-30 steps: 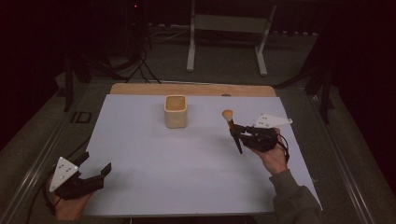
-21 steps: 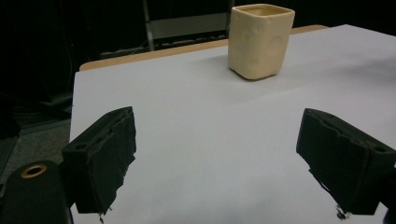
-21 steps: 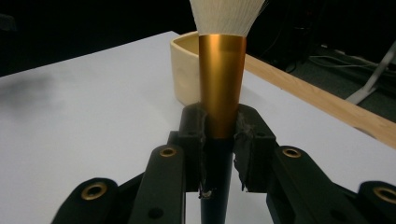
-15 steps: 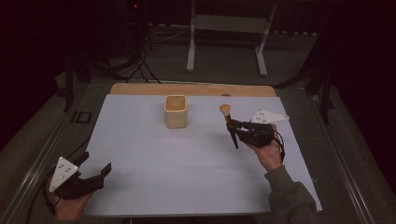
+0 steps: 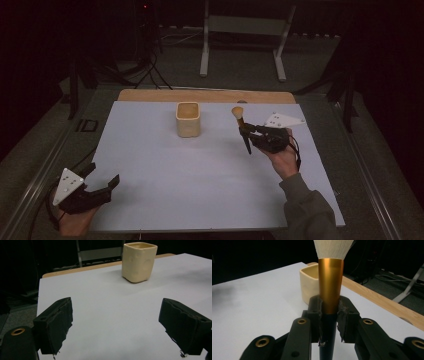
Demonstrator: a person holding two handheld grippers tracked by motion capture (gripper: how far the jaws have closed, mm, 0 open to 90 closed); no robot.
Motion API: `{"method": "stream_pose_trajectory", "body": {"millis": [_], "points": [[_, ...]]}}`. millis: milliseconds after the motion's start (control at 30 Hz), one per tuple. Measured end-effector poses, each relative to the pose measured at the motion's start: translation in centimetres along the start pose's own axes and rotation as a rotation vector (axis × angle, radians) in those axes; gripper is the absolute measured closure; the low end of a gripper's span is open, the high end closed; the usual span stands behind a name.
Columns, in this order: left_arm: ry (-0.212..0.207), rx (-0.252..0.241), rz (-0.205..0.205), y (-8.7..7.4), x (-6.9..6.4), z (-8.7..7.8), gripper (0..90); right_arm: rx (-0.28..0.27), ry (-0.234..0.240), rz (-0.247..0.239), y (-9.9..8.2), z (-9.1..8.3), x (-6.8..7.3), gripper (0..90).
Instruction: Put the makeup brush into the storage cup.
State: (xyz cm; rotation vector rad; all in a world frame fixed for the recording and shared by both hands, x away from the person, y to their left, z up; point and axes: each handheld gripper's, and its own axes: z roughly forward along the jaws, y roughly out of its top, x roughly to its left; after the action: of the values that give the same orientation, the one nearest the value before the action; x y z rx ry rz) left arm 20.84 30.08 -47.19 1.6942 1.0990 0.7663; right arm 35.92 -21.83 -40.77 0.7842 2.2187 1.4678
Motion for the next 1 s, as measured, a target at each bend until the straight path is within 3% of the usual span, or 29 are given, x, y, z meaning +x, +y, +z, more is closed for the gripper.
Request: {"method": "stream_pose_trajectory", "body": {"millis": [1000], "points": [[-0.003,-0.002,-0.001,0.0,-0.1,0.0,12.9,-0.081,-0.032,0.058,1.6,2.2,-1.2,73.7]]}}
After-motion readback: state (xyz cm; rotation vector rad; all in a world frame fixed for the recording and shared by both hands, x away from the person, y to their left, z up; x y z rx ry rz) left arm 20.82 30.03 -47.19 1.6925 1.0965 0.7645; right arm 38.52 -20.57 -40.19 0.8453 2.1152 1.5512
